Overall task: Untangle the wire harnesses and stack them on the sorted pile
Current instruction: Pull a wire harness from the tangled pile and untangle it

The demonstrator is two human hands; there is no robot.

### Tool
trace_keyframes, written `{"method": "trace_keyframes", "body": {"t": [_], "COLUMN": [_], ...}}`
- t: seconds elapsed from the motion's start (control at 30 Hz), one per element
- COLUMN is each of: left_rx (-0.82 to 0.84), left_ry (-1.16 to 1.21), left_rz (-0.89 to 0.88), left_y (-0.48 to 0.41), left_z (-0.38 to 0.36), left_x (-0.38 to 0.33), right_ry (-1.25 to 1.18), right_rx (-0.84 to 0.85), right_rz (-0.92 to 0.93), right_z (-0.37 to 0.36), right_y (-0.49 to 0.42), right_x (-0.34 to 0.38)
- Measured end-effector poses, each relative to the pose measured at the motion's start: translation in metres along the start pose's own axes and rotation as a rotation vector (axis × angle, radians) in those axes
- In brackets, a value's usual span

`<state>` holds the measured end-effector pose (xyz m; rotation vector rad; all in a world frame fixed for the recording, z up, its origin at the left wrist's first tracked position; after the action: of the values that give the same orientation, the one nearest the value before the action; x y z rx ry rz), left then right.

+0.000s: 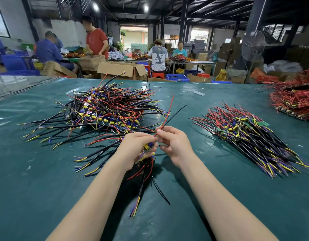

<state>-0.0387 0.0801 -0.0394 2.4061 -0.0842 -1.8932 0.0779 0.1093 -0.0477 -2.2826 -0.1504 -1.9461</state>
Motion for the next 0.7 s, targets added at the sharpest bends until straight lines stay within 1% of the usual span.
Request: {"method": "trace_keyframes", "body": {"t": [0.13, 0.2, 0.27, 0.5, 0.7], "left_rx": [0.065, 0.089, 0.108, 0.147, 0.182], "left_ry": [0.058, 0.111, 0.132, 0.063, -0.035], "left_rz": [0.147, 0.145, 0.119, 0.098, 0.071], "left_y": [0.003, 0.004, 0.005, 0.004, 0.004], "left_z": [0.000, -0.002, -0.003, -0.002, 0.002], "left_x": [-0.004, -0.005, -0.006, -0.009, -0.012], "right_ry": [-0.211, -0.313, -0.350, -0.490, -0.471], "right_rx": [0.187, 0.268, 0.310, 0.268, 0.118], "right_rz": [0.016, 0.017, 0.020, 0.066, 0.088], "right_z": [0.007, 0.005, 0.000, -0.007, 0.007], "right_y": [-0.001, 0.000, 0.001, 0.003, -0.003], "right_x": [0.001, 0.000, 0.000, 0.000, 0.004]}}
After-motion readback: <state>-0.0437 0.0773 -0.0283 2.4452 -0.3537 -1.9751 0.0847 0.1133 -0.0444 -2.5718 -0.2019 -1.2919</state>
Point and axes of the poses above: each hand's wrist, its own y-axis away from the middle knuckle, its own z-axis out of the back of the hand, x = y × z, the point moved 2 cm from there along -y, towards the middle knuckle, and after that the axes turned 6 degrees about y, right-handed, at the moved point
